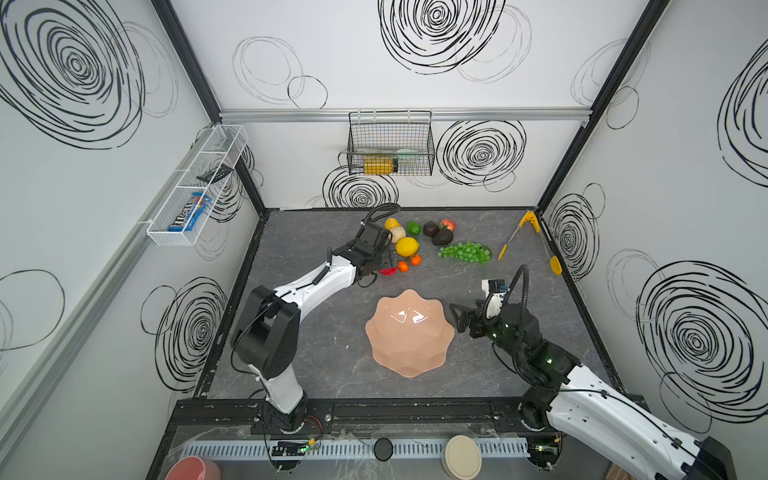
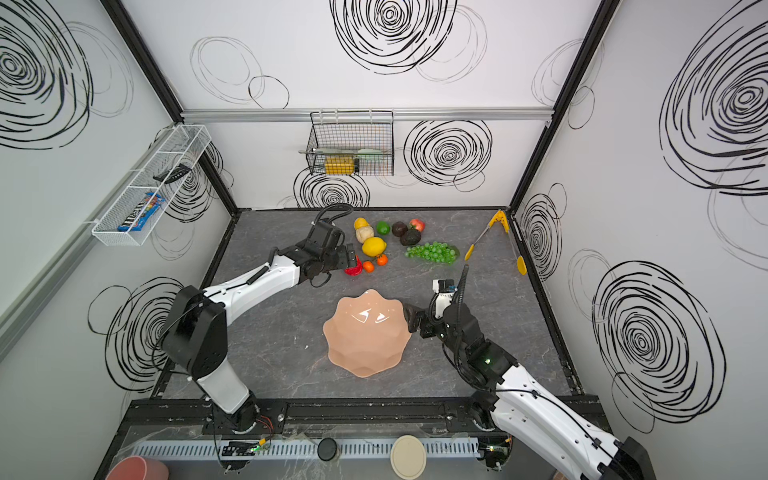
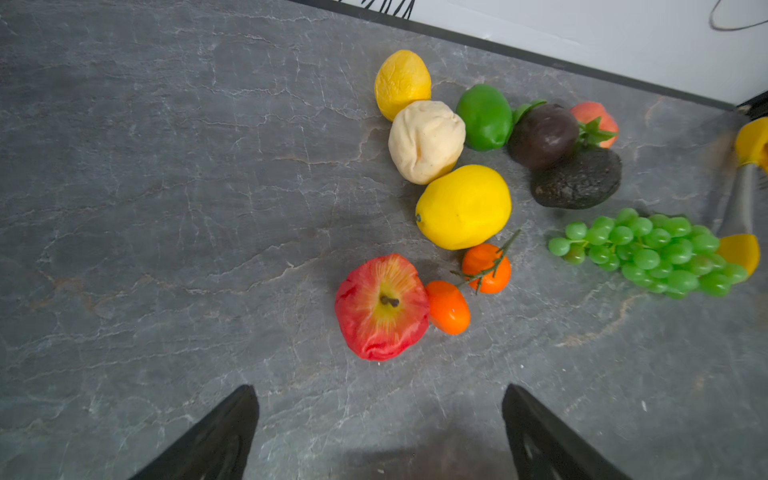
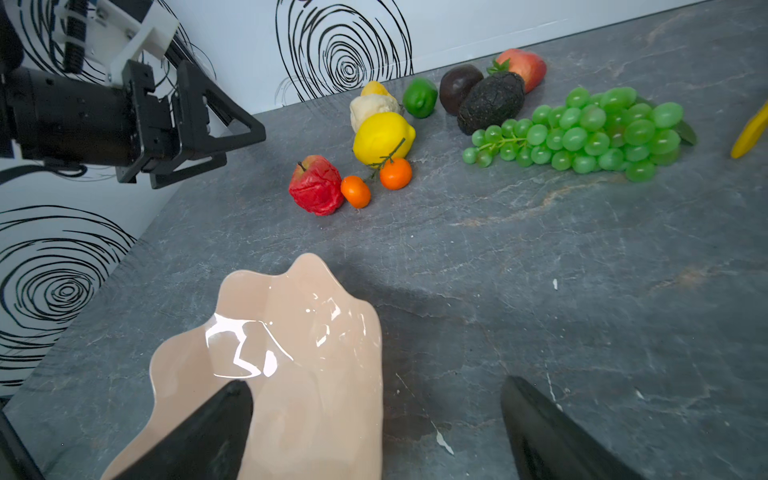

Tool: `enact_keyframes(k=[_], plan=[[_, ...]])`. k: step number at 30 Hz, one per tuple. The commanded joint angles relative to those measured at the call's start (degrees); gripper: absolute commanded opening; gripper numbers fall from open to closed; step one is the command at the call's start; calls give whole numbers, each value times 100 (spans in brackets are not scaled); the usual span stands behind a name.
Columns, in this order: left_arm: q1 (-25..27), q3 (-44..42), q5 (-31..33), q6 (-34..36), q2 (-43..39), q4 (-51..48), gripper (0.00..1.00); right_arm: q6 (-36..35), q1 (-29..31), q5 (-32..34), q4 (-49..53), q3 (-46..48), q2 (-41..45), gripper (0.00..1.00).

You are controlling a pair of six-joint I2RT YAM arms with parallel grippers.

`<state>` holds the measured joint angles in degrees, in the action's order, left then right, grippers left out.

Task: Place and organize the fake fruits in the fruit bowl
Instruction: 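Grasp the red apple with the left gripper while the right gripper withdraws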

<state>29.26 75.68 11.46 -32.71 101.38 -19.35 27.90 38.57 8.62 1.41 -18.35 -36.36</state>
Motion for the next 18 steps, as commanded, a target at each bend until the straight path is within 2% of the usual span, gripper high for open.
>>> enact_keyframes(k=[1, 4, 9, 13, 18], plan=[[20, 490, 339, 167, 415, -370, 96, 88, -72, 210, -438, 437, 168, 97], [14, 888, 418, 195, 878, -562, 96, 144, -125, 45, -893, 870, 300, 97], [-11, 1329, 222, 223, 1431, -698, 100, 62, -137, -245, -1258, 1088, 524, 97], [-66, 1546, 111, 158, 1752, -772, 94, 34, -146, -360, -1507, 1233, 534, 97], [-117, 1699, 11, 115, 2006, -774, 80, 31, -148, -281, -1563, 1229, 459, 97]])
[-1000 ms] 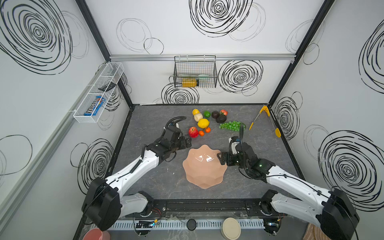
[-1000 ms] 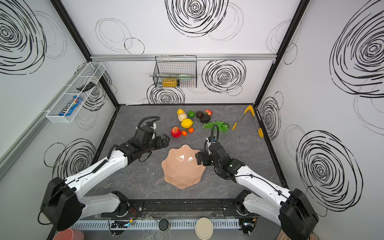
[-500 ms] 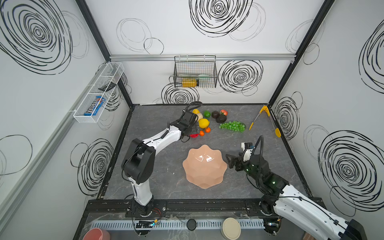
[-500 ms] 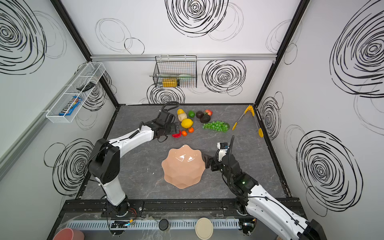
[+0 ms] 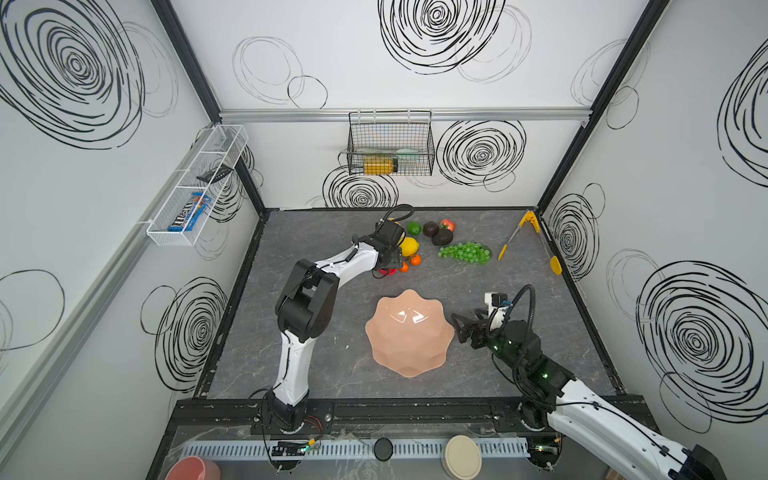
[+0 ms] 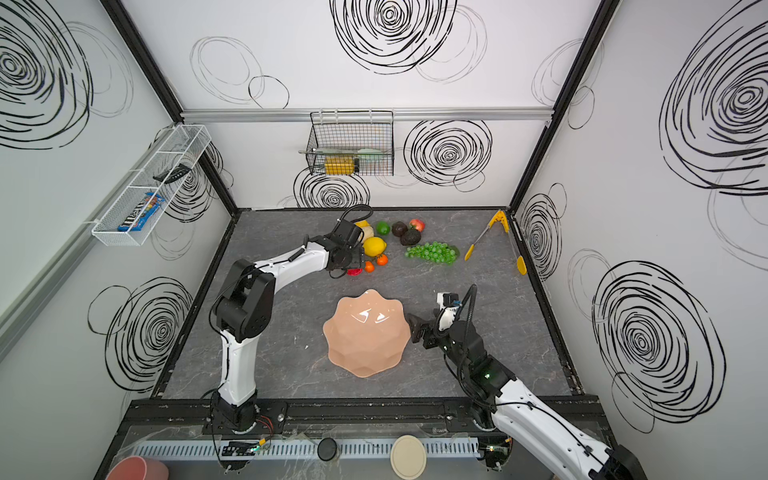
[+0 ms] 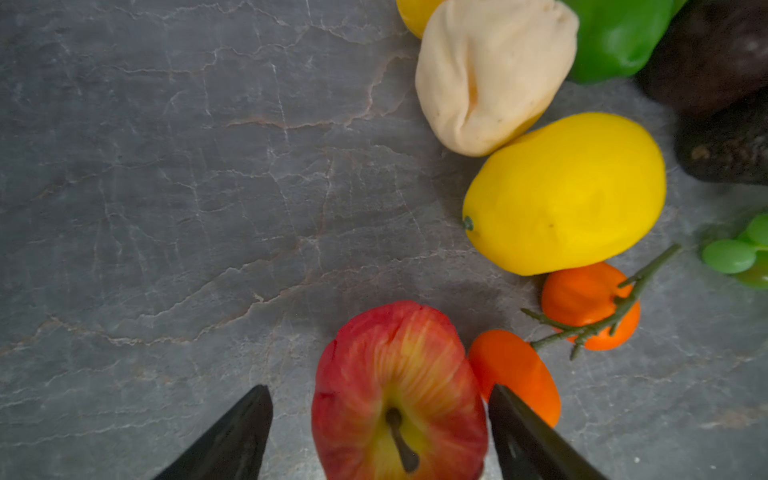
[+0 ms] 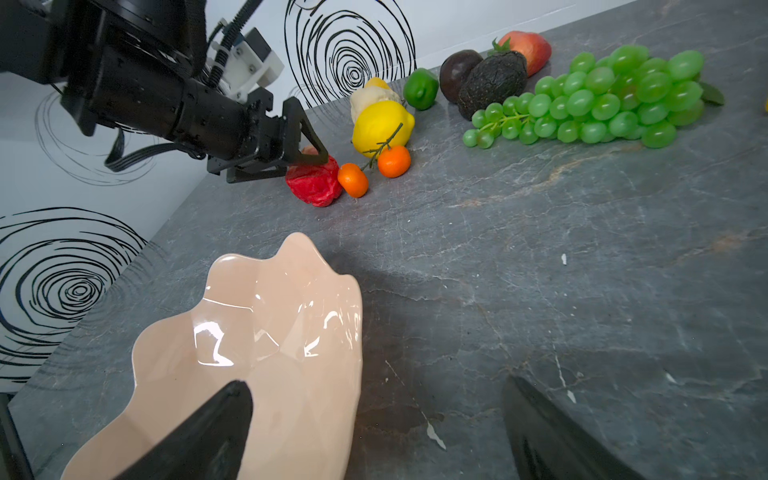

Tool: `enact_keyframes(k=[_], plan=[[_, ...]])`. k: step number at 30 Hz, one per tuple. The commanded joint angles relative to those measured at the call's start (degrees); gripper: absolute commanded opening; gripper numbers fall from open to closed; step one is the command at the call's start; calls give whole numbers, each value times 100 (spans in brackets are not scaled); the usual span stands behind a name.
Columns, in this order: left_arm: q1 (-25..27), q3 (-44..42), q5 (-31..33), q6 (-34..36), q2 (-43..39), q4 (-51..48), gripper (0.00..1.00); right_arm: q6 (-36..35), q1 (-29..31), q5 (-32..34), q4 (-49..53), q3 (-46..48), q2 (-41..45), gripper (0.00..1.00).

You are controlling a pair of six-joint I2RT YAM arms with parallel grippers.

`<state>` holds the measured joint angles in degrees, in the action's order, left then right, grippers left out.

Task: Place and organize the fake fruits in the fruit bowl
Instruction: 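Grasp the red apple with the left gripper while the right gripper withdraws, then carry the red apple into the pink bowl and open the left gripper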

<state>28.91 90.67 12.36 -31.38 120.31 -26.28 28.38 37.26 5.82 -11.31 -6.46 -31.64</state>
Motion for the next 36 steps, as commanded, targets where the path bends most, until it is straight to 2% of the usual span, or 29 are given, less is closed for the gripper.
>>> enact_keyframes(k=[1, 4, 13, 18, 23, 26, 30, 33, 36], plan=[[-87, 213, -114, -18, 144, -66, 77, -17, -25, -2, -293, 39, -30, 97], [-80, 253, -171, -18, 201, -51, 70, -17, -34, -21, -368, 41, -111, 97], [-93, 129, -100, -18, 45, -43, 65, -10, -52, -32, -412, 3, -273, 97], [-84, -87, 127, 24, -499, -26, 65, 1, -60, -28, -416, 28, -270, 97], [63, -403, 411, 86, -1449, -151, 65, 9, -69, 7, -410, 27, -272, 98], [340, -785, 573, 73, -2195, -367, 65, 10, -70, 48, -404, 40, -278, 97], [1091, -1340, 617, 75, -3145, -766, 65, 1, -78, 74, -451, 49, -307, 97], [1732, -1649, 676, 24, -3618, -1157, 65, 5, -89, 48, -471, 50, -370, 97], [2142, -2018, 377, -193, -3858, -1274, 65, 10, -89, 40, -496, 40, -433, 97]])
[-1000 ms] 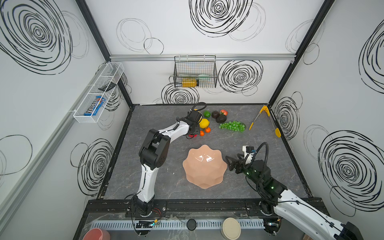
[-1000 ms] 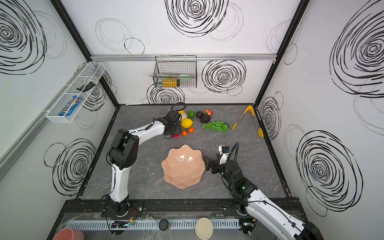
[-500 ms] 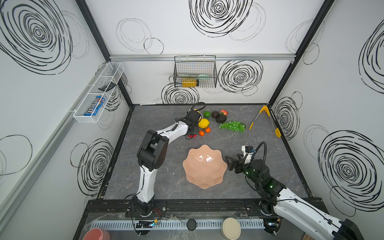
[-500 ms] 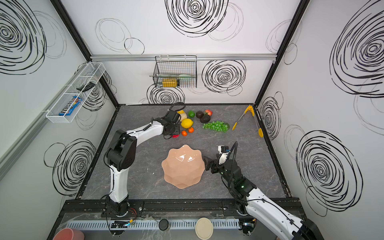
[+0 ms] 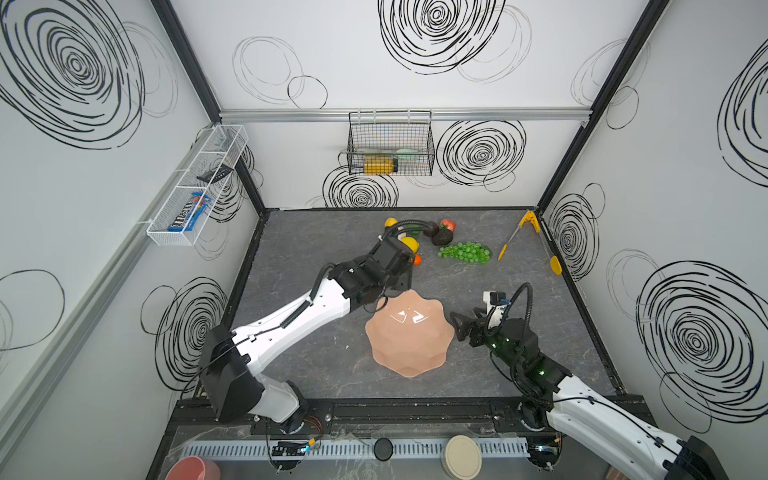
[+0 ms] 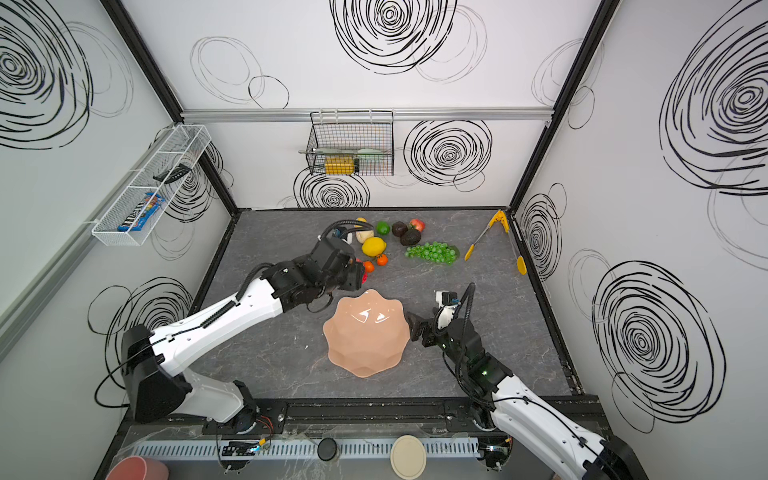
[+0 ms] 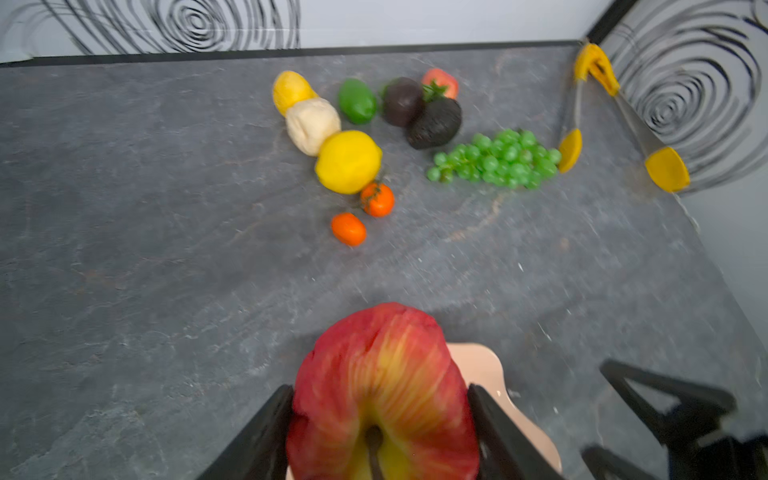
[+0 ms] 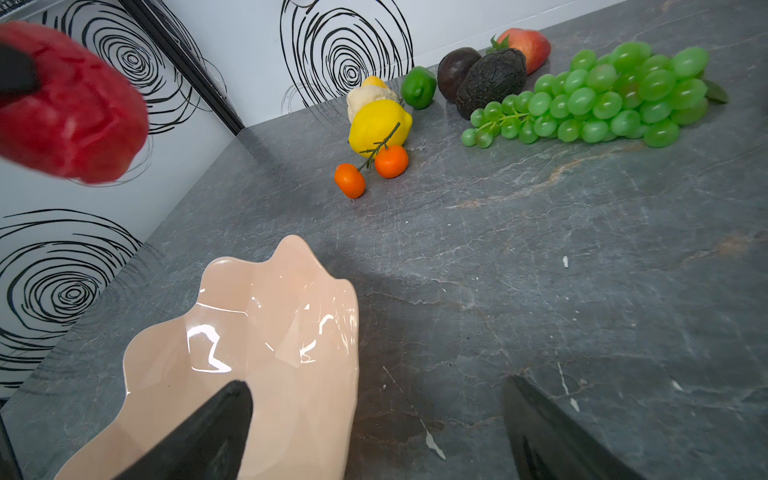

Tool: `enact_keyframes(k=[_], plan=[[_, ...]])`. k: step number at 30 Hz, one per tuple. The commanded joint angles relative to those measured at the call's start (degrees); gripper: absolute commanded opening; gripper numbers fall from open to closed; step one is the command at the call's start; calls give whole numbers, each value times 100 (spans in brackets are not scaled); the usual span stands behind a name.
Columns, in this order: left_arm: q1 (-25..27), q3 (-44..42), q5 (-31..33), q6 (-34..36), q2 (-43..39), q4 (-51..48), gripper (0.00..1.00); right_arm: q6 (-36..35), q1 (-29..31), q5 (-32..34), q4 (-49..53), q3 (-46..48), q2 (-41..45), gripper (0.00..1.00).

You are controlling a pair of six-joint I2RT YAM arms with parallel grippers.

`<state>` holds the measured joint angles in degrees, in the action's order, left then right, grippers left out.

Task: Place and organize the fake fruits in the fruit bowl
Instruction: 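Carry the red apple into the pink bowl and open the left gripper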

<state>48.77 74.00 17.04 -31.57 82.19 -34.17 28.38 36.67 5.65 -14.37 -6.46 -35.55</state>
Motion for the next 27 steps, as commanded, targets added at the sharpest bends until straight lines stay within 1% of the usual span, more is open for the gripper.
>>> enact_keyframes(k=[1, 3, 7, 9, 17, 25, 27], plan=[[278, -465, -178, -245, -63, -464, 65, 10, -33, 51, -202, 39, -56, 97], [496, -668, -234, -442, -10, -384, 65, 8, -34, 53, -209, 36, -84, 97], [847, -1061, -473, -686, 263, 191, 65, 10, -37, 66, -197, 40, -87, 97], [896, -1133, -552, -719, 508, 331, 66, 6, -37, 66, -202, 40, -83, 97], [1063, -1159, -213, -684, 1207, 530, 66, 24, -37, 58, -159, 43, -36, 97], [1056, -1336, -220, -734, 1514, 745, 67, 36, -46, 44, -168, 39, -45, 97], [1056, -1378, -179, -754, 1519, 750, 69, 35, -45, 44, -165, 39, -42, 97]])
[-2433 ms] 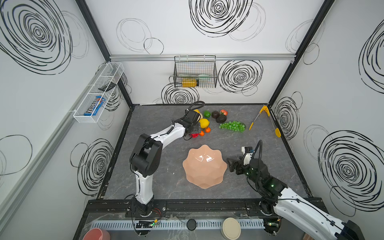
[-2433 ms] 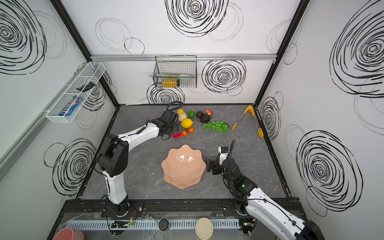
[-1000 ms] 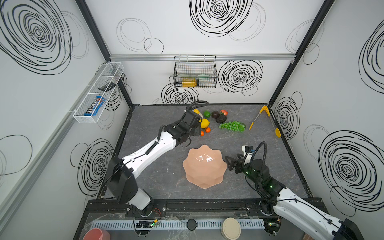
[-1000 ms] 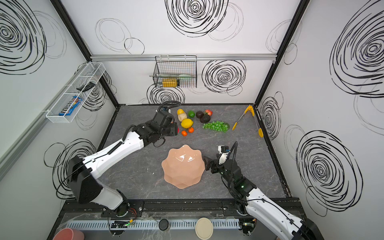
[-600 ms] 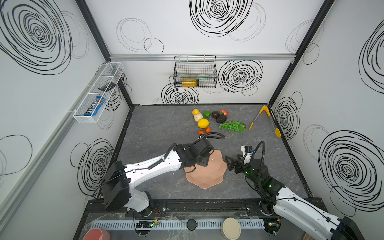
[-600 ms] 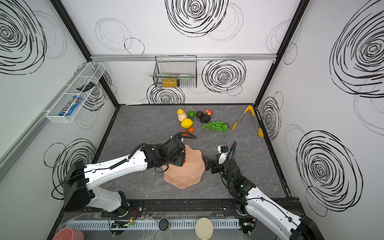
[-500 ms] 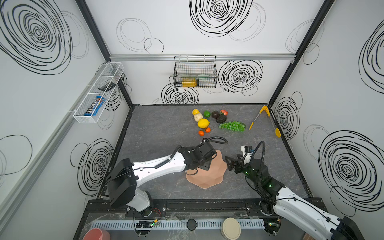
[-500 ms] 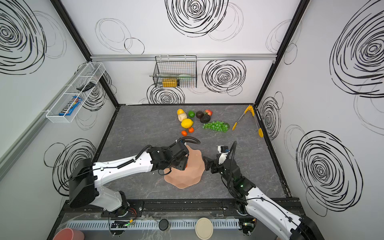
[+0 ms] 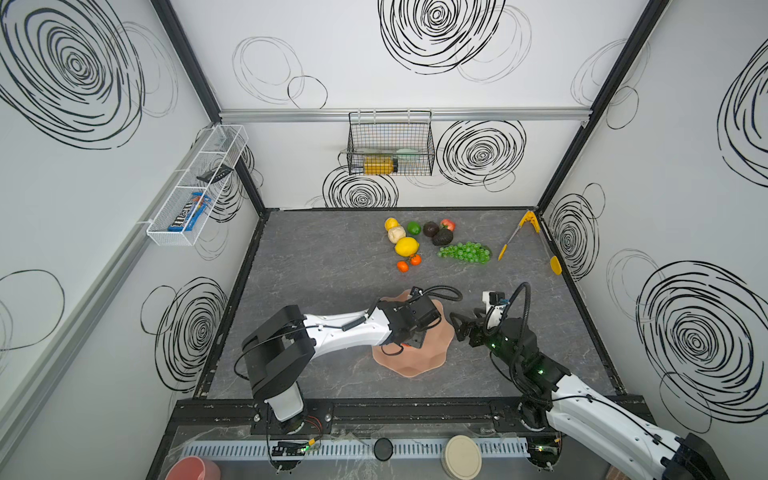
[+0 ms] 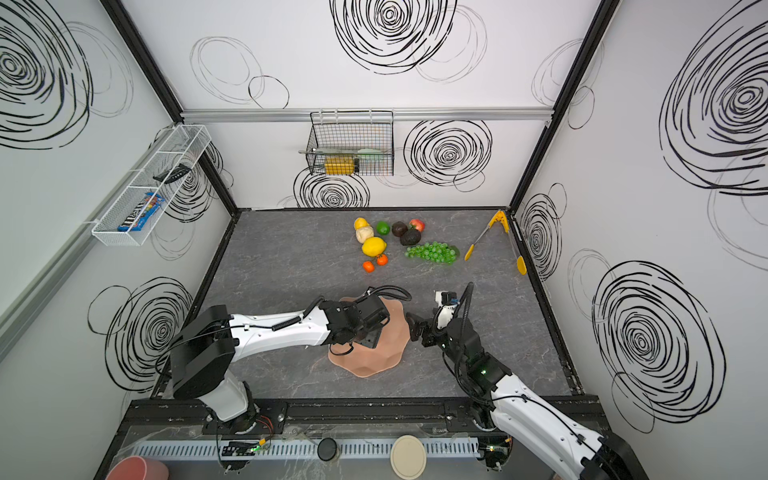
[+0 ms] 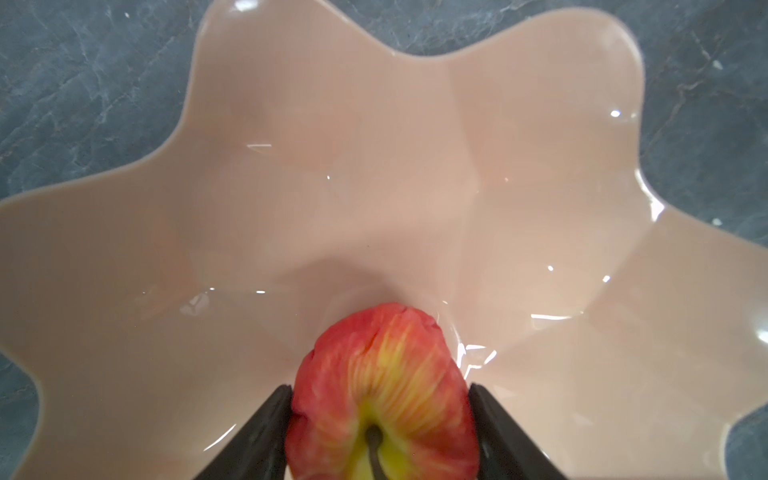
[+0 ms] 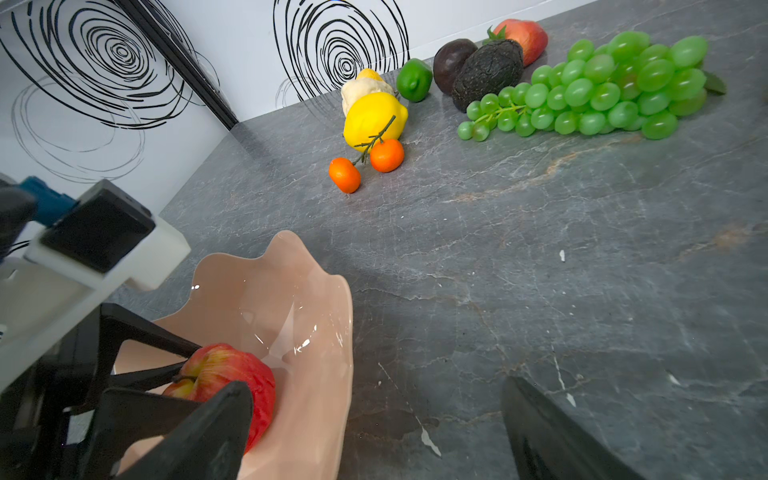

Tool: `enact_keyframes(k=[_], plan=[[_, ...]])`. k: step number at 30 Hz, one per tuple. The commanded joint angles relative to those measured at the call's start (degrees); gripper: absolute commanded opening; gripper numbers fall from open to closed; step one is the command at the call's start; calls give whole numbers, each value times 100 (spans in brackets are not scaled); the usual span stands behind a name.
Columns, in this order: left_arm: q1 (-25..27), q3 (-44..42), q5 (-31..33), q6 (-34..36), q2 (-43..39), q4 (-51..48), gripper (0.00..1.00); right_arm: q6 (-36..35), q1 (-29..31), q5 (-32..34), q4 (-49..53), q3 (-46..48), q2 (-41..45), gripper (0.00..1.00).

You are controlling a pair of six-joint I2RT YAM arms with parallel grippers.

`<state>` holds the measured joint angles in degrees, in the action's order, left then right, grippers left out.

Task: Place and organize the fake fruits in the fruit bowl
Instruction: 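Carry the red apple into the pink bowl and open the left gripper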

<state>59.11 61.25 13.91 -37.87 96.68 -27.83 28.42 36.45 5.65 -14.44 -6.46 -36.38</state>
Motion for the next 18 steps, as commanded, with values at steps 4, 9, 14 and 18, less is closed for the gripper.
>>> enact_keyframes(k=[4, 9, 14, 18], plan=[[21, -174, 103, -151, 27, 103, 77, 32, -26, 49, -166, 42, 32, 97], [21, -219, 153, -177, -70, 102, 85, 29, -32, 49, -181, 49, 24, 97], [21, -171, 138, -168, -133, 107, 88, 32, -32, 16, -209, 49, -7, 97], [23, -115, 164, -141, -209, 46, 91, 31, -32, 15, -218, 48, -30, 97]])
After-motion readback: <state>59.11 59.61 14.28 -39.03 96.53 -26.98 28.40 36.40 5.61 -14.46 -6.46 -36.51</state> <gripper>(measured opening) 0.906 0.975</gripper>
